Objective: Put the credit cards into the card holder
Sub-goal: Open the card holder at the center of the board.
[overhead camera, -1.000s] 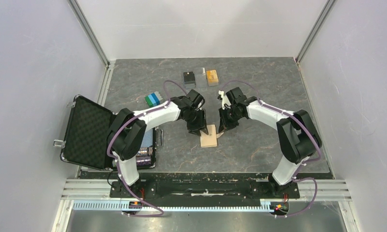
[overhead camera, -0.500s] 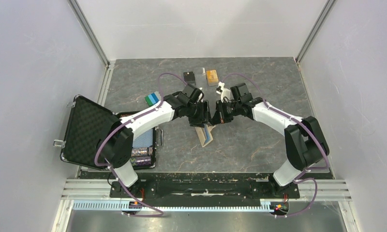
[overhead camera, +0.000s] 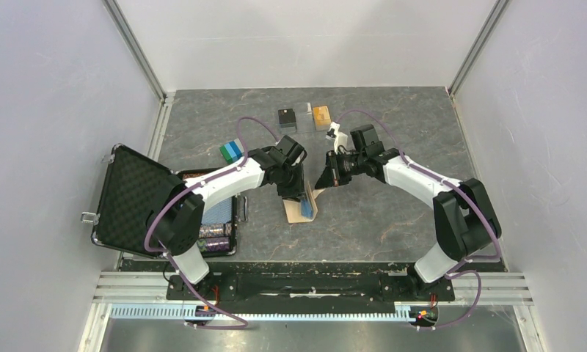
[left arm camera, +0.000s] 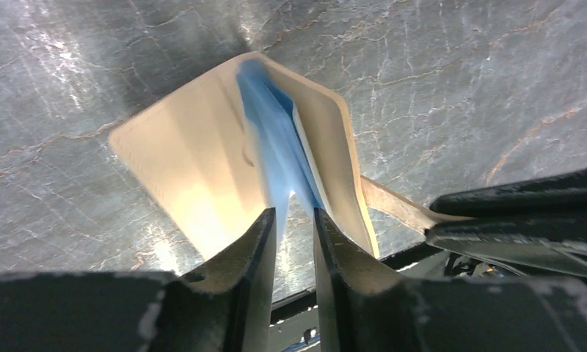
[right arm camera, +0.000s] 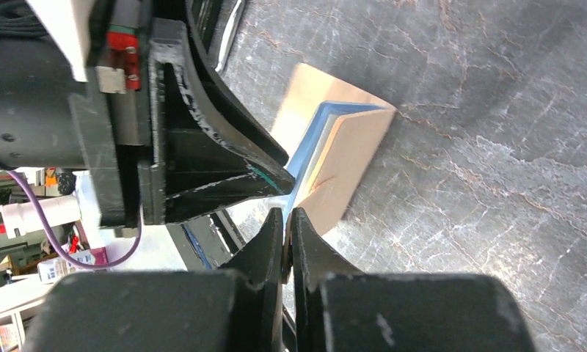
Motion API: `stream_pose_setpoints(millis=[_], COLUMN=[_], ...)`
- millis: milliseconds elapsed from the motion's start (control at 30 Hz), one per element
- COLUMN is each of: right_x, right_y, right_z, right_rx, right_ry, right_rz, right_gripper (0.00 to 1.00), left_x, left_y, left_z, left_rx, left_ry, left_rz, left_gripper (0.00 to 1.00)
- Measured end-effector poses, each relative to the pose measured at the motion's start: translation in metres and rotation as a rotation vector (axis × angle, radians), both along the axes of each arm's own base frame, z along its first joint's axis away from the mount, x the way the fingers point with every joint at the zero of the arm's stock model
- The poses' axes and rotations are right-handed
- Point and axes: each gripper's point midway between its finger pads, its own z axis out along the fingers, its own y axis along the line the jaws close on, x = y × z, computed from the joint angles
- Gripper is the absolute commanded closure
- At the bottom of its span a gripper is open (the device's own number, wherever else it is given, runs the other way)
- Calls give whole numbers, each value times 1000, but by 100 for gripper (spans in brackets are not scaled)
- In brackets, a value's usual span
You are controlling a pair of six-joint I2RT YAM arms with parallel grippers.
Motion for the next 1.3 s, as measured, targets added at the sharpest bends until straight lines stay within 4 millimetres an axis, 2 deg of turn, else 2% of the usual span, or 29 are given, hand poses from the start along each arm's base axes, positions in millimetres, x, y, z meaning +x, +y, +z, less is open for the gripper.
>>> stream_pose_setpoints(millis=[300,567,667,833,1067,1300], right_x=[0,-4,-1,6,10,-2], right_y=[5,0,-4,-22,-55,-84], right_z=[10,0,-4,-16,-37,-68], right_rx=[41,26,10,-48,-166,-349], right_ry=[-24,-4,0,23,57,91], right_rz=[25,14,-6,-75,-150,-147], right_gripper=[100,100,100,100,100,100], left_x=[3,2,2,1,5,13], left_y=[7,9,9,10,8,2], left_z=[-4,-5,-9,-27,-40,-52], left_rx=[40,47,55,87,83,39], left_ry=[-14,-16,-10,26,39,64], left_rz=[20,8,6,4,6,13], left_gripper=[67,64,58,50,49,50])
